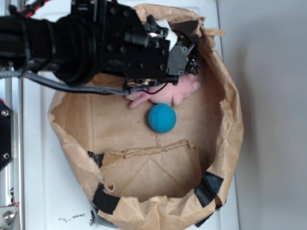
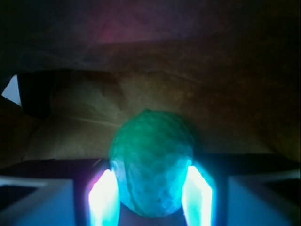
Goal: Grab the green ball.
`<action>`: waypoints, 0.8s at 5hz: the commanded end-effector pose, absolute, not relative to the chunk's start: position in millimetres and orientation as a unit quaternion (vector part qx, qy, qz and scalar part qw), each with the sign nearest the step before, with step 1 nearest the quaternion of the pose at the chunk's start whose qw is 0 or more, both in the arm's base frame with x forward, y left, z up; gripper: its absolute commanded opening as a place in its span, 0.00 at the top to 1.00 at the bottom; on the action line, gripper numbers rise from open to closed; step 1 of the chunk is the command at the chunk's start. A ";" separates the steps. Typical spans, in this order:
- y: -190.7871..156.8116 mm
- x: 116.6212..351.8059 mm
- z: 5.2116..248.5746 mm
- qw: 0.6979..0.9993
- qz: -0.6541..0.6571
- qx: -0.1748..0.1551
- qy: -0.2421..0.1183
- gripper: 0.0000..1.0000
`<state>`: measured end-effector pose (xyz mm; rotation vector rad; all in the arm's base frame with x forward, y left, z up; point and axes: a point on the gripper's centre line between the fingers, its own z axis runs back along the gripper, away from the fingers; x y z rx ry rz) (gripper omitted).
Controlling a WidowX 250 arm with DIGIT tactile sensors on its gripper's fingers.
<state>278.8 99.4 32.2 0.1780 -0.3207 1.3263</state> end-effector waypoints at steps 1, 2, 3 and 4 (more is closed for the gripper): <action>88.3 277.4 43.1 0.800 0.573 0.054 -0.172 1.00; 84.5 277.6 63.3 0.829 0.536 0.037 -0.153 1.00; 84.6 275.9 91.8 0.858 0.500 0.009 -0.120 1.00; 86.1 273.3 121.8 0.885 0.460 -0.004 -0.076 1.00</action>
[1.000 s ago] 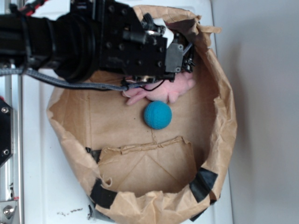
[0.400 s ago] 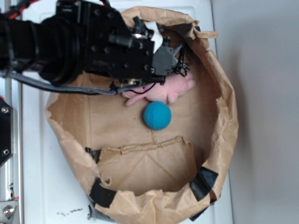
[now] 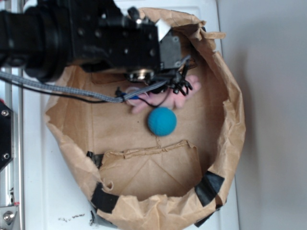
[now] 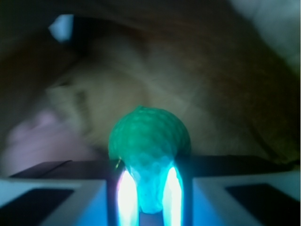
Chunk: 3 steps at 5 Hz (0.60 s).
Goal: Grab the green ball.
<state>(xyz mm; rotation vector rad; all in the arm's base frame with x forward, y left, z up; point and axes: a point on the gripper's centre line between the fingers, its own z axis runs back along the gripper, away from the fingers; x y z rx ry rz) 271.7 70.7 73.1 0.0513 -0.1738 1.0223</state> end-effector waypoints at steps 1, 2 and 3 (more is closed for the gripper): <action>89.7 269.8 140.9 0.906 0.419 -0.011 -0.055 1.00; 94.5 271.8 145.9 0.945 0.327 -0.001 -0.002 1.00; 91.3 270.7 145.9 0.962 0.272 0.017 0.007 1.00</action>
